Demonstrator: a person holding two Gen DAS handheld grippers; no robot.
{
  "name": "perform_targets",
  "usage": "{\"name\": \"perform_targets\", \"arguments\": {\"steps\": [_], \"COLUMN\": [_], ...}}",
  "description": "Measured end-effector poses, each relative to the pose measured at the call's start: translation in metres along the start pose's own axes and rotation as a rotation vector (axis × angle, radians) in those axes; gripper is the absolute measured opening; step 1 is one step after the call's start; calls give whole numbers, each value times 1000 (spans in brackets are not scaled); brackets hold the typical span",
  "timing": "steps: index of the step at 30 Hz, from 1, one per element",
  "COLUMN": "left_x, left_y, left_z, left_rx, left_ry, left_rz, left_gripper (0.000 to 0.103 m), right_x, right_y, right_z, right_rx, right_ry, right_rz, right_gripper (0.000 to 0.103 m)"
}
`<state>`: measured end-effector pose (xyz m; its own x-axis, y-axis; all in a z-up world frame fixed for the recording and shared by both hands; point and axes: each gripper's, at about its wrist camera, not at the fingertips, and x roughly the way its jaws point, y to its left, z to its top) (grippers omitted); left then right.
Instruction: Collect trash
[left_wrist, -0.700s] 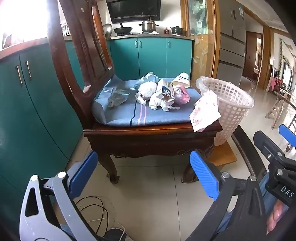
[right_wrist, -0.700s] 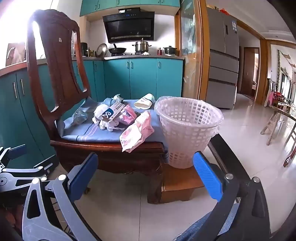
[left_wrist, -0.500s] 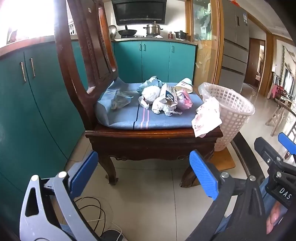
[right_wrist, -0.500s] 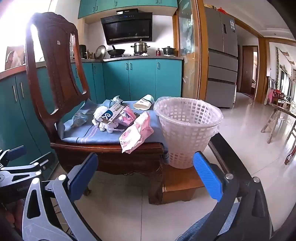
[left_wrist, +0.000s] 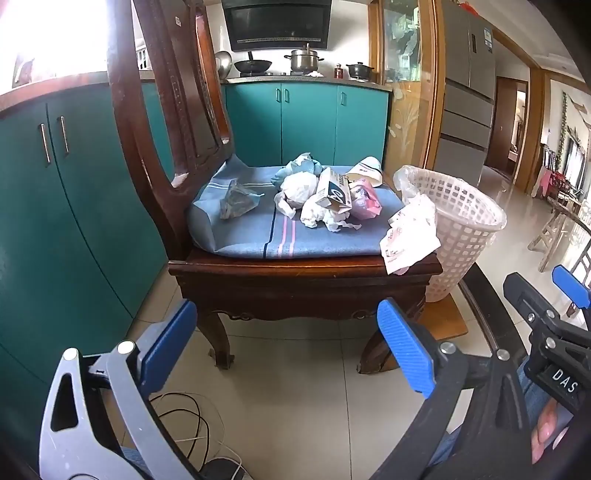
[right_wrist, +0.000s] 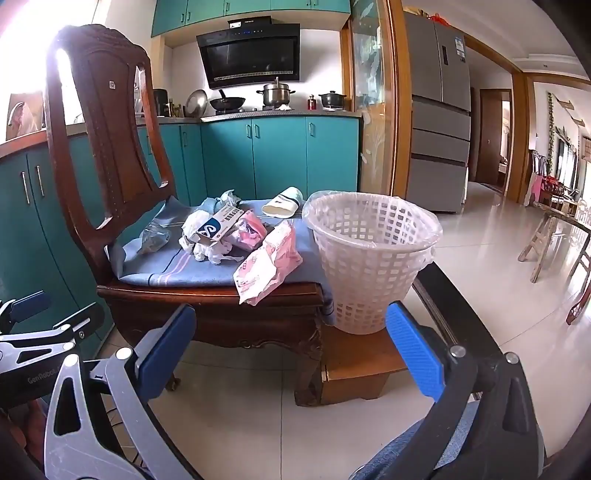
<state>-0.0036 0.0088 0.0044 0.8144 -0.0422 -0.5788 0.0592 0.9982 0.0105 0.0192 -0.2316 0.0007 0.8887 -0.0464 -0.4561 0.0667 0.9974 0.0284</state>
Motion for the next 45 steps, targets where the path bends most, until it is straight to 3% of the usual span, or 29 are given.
{"name": "perform_targets", "arguments": {"steps": [45], "left_x": [-1], "left_y": [1], "left_z": [-3], "left_rx": [0], "left_ry": [15], "left_rz": [-18], "left_gripper": [98], "right_x": [-1], "right_y": [-1], "right_z": [1], "right_rx": [11], "right_ry": [-3], "right_rz": [-3], "right_gripper": [100]}}
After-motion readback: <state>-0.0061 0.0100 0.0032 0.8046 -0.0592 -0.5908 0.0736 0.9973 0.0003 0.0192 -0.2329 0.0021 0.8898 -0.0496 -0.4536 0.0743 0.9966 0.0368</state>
